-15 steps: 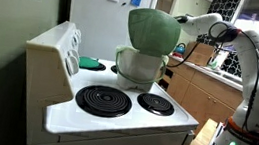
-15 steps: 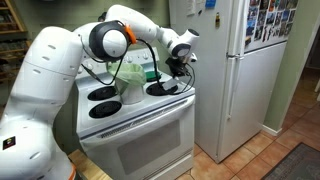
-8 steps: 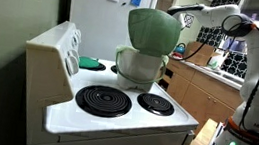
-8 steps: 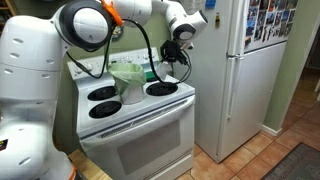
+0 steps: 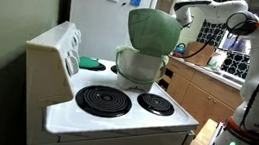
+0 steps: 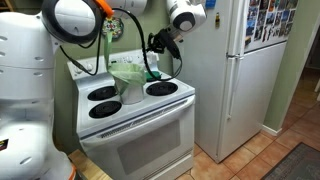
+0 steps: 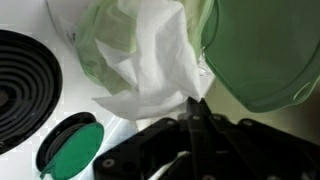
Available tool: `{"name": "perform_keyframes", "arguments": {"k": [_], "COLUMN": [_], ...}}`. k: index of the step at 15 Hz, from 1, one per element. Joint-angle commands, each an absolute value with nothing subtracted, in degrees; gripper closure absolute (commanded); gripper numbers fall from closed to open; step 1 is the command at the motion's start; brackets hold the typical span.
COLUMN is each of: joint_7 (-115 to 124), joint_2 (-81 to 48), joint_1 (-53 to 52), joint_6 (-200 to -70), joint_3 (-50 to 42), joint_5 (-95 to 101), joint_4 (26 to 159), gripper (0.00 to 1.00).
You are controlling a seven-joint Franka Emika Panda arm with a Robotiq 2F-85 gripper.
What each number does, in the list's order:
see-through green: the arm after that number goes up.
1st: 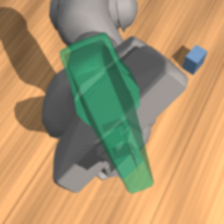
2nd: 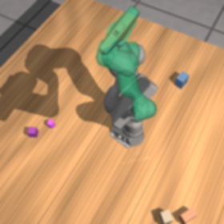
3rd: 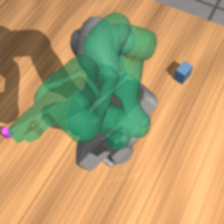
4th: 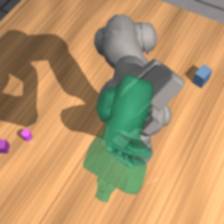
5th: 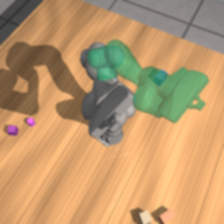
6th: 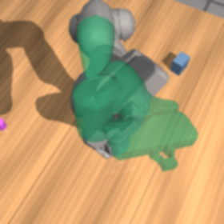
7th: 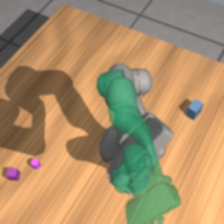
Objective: Open the trash can then put the tissue paper inside
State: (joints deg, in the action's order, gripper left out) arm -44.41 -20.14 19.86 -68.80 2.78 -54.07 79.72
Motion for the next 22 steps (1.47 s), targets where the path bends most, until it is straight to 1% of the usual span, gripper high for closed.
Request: {"name": "perform_keyframes", "arguments": {"k": [1,4,8,9,10,11,12,14,15,20,21,22], "joint_7": [-48.3,-47.6,-45.0,-44.1,-43.1,-42.1,-40.8,-38.0,-36.8,-34.7,-34.0,-34.0], "joint_2": [-19.7,-21.0,-23.8,-24.4,-24.9,-25.2,-25.4,-24.8,-23.8,-21.6,-21.5,-21.2], "joint_1": [18.6,16.7,13.6,12.9,12.0,11.5,11.1,10.3,9.8,7.6,7.6,7.5], "joint_6": [-62.5,-58.5,-59.6,-59.4,-59.6,-60.2,-61.1,-64.9,-68.5,-82.5,-83.0,-83.5], "joint_3": [0.8,0.4,0.4,0.5,0.4,0.3,0.0,-1.0,-1.7,-2.6,-2.3,-1.9], "joint_5": [-59.7,-61.6,-64.2,-64.2,-63.5,-63.4,-63.4,-62.7,-62.1,-57.5,-56.9,-56.4], "joint_4": [79.9,78.9,77.4,77.2,76.8,76.9,76.7,77.2,78.1,80.4,80.4,80.5], "gripper": [1.0,1.0,1.0,0.97,0.72,0.72,0.69,0.54,0.45,0.08,0.02,0.0]}}
